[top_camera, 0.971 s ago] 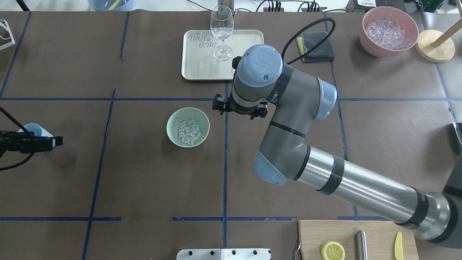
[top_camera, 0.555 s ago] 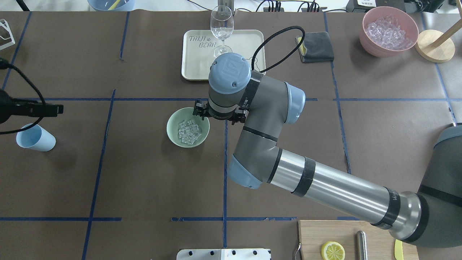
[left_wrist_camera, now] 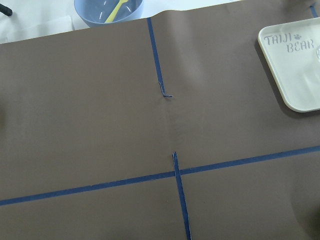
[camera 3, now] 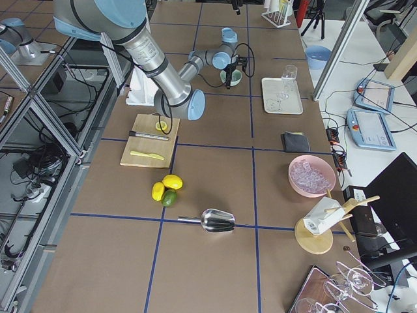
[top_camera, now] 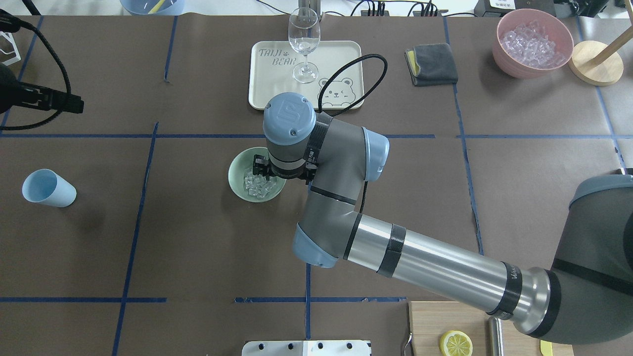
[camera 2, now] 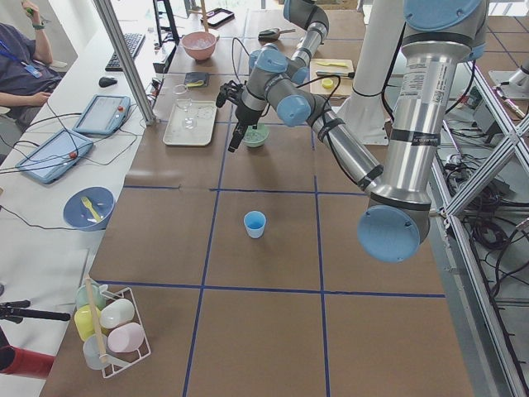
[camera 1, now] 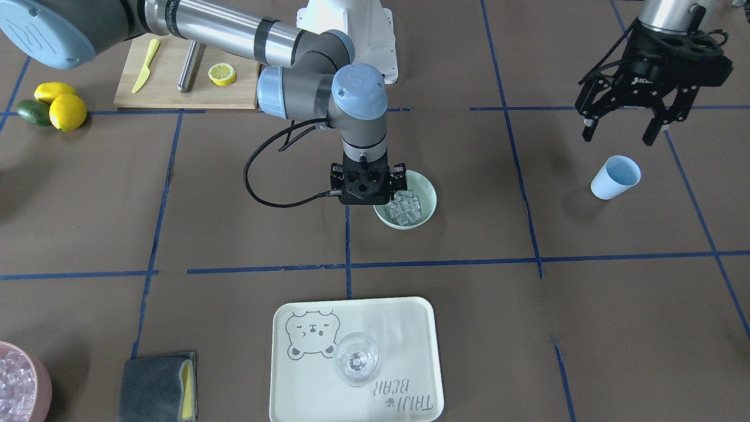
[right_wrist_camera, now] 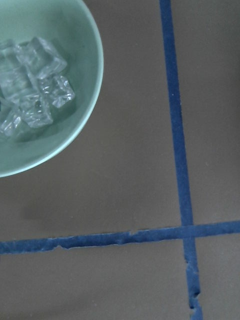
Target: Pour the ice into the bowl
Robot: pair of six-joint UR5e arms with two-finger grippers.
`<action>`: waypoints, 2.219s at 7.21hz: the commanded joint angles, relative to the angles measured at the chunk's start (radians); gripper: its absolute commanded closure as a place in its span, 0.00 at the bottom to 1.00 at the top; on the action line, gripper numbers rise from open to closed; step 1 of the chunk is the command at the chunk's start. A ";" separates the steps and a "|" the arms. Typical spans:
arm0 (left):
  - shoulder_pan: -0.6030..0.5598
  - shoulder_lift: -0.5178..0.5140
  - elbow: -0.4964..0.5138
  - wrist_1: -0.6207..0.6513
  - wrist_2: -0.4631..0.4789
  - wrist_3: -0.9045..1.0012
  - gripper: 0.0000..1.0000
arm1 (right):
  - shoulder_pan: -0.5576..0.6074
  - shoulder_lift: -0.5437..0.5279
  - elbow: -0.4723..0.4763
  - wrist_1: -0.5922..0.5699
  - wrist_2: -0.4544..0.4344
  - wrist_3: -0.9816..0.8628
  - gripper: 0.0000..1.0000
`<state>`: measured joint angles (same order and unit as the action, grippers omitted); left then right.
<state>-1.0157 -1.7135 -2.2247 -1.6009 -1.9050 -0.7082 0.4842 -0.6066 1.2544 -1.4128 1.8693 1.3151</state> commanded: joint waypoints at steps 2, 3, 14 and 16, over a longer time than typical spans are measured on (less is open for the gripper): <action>-0.107 0.011 0.037 0.007 -0.051 0.218 0.00 | -0.004 0.005 -0.015 0.006 0.001 -0.137 1.00; -0.165 0.011 0.086 0.001 -0.071 0.301 0.00 | -0.001 0.007 -0.007 0.008 0.004 -0.137 1.00; -0.526 0.048 0.496 0.067 -0.368 0.780 0.00 | 0.652 -0.589 0.620 -0.236 0.319 -0.677 1.00; -0.524 0.057 0.496 0.062 -0.368 0.780 0.00 | 0.689 -0.735 0.587 -0.185 0.343 -0.761 1.00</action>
<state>-1.5394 -1.6595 -1.7292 -1.5407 -2.2713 0.0714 1.1448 -1.2495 1.8615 -1.6347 2.1960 0.6049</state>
